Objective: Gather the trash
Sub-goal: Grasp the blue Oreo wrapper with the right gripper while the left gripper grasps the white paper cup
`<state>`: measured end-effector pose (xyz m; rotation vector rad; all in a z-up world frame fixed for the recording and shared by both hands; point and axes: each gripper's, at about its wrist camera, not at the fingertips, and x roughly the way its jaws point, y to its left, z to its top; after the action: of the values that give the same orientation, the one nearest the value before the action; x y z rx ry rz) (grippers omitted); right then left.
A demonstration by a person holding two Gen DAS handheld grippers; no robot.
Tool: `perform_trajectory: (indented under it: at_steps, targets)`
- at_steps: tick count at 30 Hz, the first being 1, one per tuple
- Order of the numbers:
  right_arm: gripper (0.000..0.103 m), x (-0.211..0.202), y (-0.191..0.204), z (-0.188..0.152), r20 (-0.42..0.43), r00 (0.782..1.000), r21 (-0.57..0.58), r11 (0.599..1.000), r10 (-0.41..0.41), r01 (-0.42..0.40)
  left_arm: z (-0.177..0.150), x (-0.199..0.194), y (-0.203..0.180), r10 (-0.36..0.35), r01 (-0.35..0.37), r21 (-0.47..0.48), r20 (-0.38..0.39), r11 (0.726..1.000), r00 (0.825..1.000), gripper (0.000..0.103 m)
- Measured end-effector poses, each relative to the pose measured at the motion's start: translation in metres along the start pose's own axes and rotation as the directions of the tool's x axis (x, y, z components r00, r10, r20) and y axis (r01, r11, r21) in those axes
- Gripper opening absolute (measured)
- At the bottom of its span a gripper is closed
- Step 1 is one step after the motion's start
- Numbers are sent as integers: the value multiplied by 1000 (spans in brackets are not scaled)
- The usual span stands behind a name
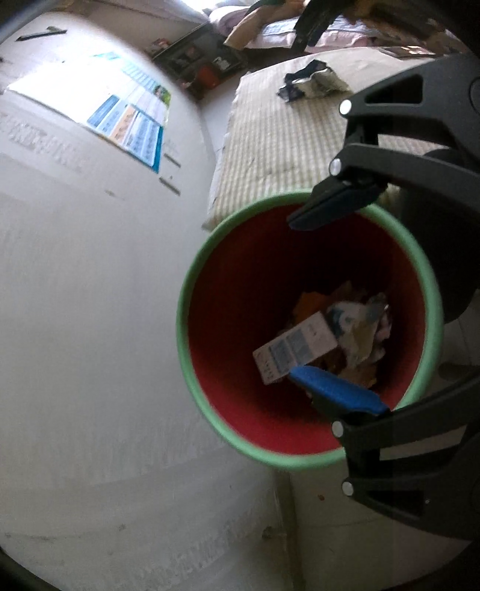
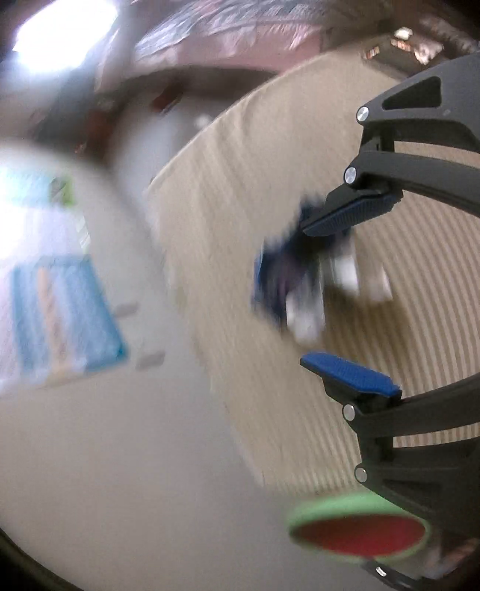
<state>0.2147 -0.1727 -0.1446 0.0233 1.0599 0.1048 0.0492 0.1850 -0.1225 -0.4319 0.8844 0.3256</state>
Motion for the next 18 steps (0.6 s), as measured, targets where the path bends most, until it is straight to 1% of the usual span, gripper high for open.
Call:
perform_trajectory:
  at_steps: [1,3,4,5,7,8,9,11,12,13,16,18]
  targets:
    - [64,15,-17,6,-44,999,26,1000,-14,15,-2,0,-5,-1,1,15,-3,1000,1000,74]
    - [64,34,-36,10,-95,995,60,998,-15,20,-3,-2,-11,4,-4,35,4,999,1000,74]
    - [64,41,-43,9,-115,993,81,997,0,9,-3,-4,-12,3,-3,42,10,999,1000,74]
    - [64,51,-52,9,-134,990,125,992,34,-17,-3,-6,-14,5,-6,53,17,999,1000,74]
    - [64,61,-61,7,-154,986,178,983,71,-43,-4,-6,-16,12,-13,59,16,998,1000,74]
    - [64,69,-64,5,-173,981,196,979,85,-50,-4,-5,-16,14,-14,58,9,998,1000,74]
    - [63,71,-62,5,-179,981,193,980,80,-45,-4,-5,-17,14,-14,55,4,998,1000,74]
    - [44,72,-59,6,-155,985,170,984,74,-47,-6,-6,-20,3,-2,52,-7,999,1000,74]
    - [26,72,-57,5,-148,985,159,985,92,-68,-7,-7,-24,-3,4,58,-9,998,1000,74]
    - [14,72,-54,5,-147,983,152,985,107,-84,-7,-7,-29,-6,6,69,-12,998,1000,74]
    - [12,60,-46,-1,-93,984,132,982,150,-137,-11,-6,-54,-36,39,127,-32,991,999,74]
    - [12,43,-47,-11,-56,978,140,971,202,-192,-15,-5,-72,-69,75,152,-43,985,997,74]
